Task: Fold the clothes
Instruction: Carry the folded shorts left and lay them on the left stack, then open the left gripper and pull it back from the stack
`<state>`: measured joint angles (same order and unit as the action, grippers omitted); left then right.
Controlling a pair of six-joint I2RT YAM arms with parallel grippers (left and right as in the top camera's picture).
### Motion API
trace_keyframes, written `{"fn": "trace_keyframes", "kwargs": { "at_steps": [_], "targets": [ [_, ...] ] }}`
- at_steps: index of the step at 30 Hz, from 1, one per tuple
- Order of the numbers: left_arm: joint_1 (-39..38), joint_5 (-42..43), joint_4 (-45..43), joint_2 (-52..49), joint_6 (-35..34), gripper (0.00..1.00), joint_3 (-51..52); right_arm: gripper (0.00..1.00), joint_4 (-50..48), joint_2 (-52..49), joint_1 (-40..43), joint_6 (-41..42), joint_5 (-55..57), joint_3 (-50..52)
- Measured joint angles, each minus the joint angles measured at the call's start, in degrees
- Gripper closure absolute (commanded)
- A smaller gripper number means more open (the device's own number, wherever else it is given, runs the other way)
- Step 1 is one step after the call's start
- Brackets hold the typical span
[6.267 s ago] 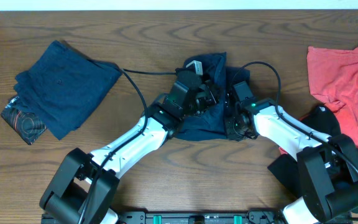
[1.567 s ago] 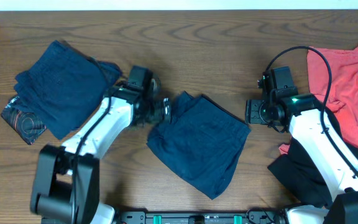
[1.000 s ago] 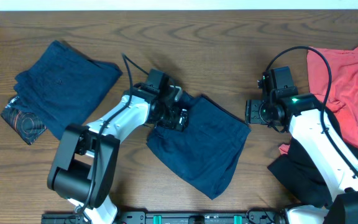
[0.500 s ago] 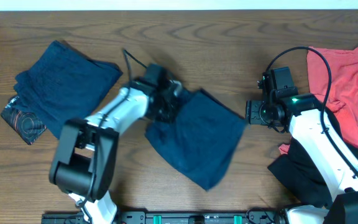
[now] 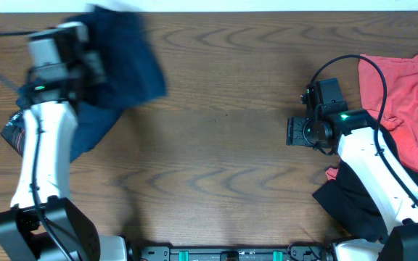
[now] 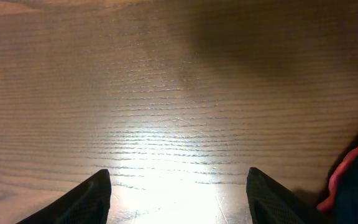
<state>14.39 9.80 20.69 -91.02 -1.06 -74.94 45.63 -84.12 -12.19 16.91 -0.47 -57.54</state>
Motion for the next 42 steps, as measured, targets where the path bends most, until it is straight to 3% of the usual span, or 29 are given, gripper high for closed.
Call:
{"fn": "trace_keyframes", "kwargs": {
  "at_steps": [6,17,18,19,21,22,24,30,33,35,39,42],
  "targets": [
    [11.2,-1.2,4.3,-3.8,-2.9,0.94,0.0,0.32,0.0,0.0,0.0,0.0,0.0,0.0],
    [22.6,-0.9,6.3,-11.6,-3.6,0.93,0.0,0.31,0.4,0.0,0.0,-0.2,0.0,0.0],
    [23.4,-0.9,6.3,-11.6,-3.6,0.89,0.0,0.31,0.4,0.0,0.0,-0.2,0.0,0.0],
    [24.0,-0.9,6.3,-11.6,-3.5,0.73,0.0,0.31,0.4,0.0,0.0,-0.2,0.0,0.0],
    [25.0,-1.2,6.3,-11.6,-3.5,0.25,0.0,0.31,0.4,0.0,0.0,-0.2,0.0,0.0],
    [25.5,-1.2,6.2,-11.6,-3.7,0.10,0.0,0.30,0.4,0.0,0.0,-0.2,0.0,0.0],
    [26.1,-1.3,6.2,-11.6,-4.5,0.02,0.0,0.30,0.4,0.0,0.0,-0.4,0.0,0.0],
    [26.5,-1.2,6.3,-11.2,-8.2,0.02,0.0,0.27,0.4,0.0,0.0,-1.0,0.0,0.0],
    [26.3,-1.0,6.3,-9.5,-8.8,0.02,0.0,0.16,-0.2,0.0,0.0,-1.1,0.0,0.0],
    [25.8,-0.5,6.1,-7.5,-9.1,0.02,0.0,0.01,-1.3,0.0,0.0,-0.9,-0.1,0.0],
    [21.4,2.4,5.9,-2.7,-7.8,0.02,0.0,0.01,-5.2,0.0,0.0,-1.5,-1.6,0.0],
    [13.7,3.7,6.6,-0.6,-5.0,0.02,0.0,0.01,-9.2,0.0,0.0,-1.5,-3.3,0.0]
  ]
}}
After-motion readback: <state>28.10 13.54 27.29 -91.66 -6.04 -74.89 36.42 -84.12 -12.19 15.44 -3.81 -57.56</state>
